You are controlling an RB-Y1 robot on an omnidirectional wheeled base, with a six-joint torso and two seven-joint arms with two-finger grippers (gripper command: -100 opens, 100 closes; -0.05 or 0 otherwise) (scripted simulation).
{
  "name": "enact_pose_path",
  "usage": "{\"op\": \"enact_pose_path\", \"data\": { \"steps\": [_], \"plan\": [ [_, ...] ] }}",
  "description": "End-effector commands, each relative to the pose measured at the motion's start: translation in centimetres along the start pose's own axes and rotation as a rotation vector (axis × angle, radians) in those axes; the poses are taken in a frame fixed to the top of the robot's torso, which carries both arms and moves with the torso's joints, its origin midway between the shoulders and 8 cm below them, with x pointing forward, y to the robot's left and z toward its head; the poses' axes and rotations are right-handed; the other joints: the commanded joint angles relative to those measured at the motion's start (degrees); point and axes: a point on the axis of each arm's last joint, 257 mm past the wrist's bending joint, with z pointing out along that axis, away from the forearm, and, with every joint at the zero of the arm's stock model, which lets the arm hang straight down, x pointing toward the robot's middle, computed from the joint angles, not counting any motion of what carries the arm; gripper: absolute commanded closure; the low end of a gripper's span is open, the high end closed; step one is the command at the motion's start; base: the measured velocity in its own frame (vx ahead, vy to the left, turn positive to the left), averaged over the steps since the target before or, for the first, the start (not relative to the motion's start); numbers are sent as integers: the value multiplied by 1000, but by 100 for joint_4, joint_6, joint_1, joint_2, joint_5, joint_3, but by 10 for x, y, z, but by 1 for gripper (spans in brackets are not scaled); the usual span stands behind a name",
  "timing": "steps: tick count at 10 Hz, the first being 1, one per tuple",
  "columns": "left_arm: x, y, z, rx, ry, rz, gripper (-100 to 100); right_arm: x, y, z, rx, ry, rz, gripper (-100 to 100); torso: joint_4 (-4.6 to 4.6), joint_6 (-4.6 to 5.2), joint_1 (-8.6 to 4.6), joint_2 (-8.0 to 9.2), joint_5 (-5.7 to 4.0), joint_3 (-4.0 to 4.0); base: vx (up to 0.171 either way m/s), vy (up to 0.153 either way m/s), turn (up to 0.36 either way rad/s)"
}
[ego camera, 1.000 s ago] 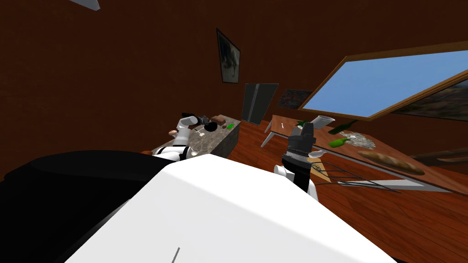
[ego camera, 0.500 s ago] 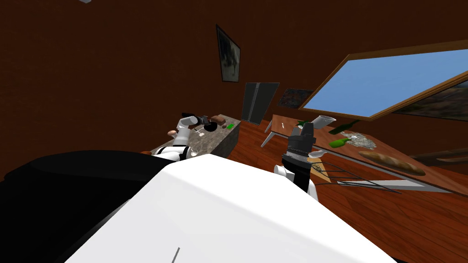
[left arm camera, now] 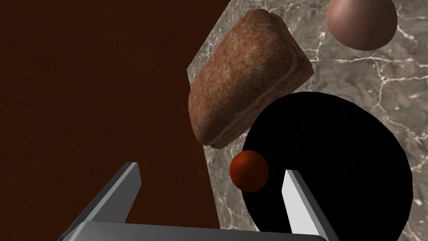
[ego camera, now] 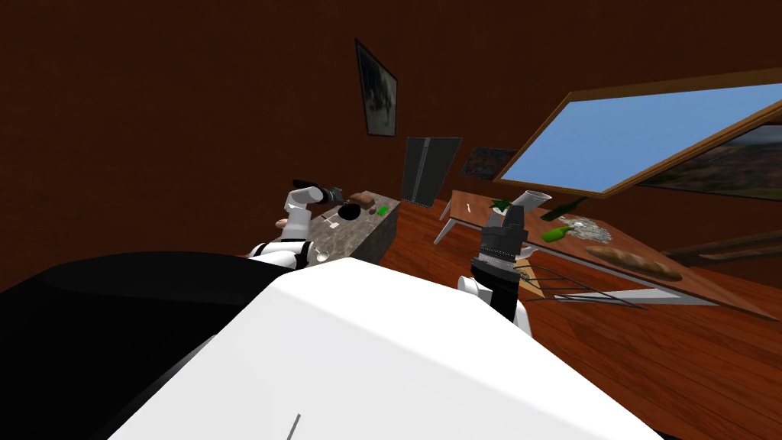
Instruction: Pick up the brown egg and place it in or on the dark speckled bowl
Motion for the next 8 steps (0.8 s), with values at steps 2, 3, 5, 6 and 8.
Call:
{"op": "enact_pose_path", "data": {
  "steps": [2,3,5,6,8],
  "plan": [
    [-1,-10,-5,4,-5,-5,-100,0,0,0,0,0,0,0,0,0,1,1,0,0,-24,-12,-39],
    [-1,-11,-6,3,-6,-7,0,0,0,0,0,0,0,0,-1,-2,6,-5,2,-3,0,0,0],
    [-1,-11,-6,3,-6,-7,0,0,0,0,0,0,0,0,-3,-2,10,-11,3,-7,0,0,0],
    [-1,-11,-6,3,-6,-7,0,0,0,0,0,0,0,0,-3,-2,10,-12,4,-7,0,0,0],
    [-1,-11,-6,3,-6,-7,0,0,0,0,0,0,0,0,-4,-2,10,-13,4,-8,0,0,0]
  ]
}}
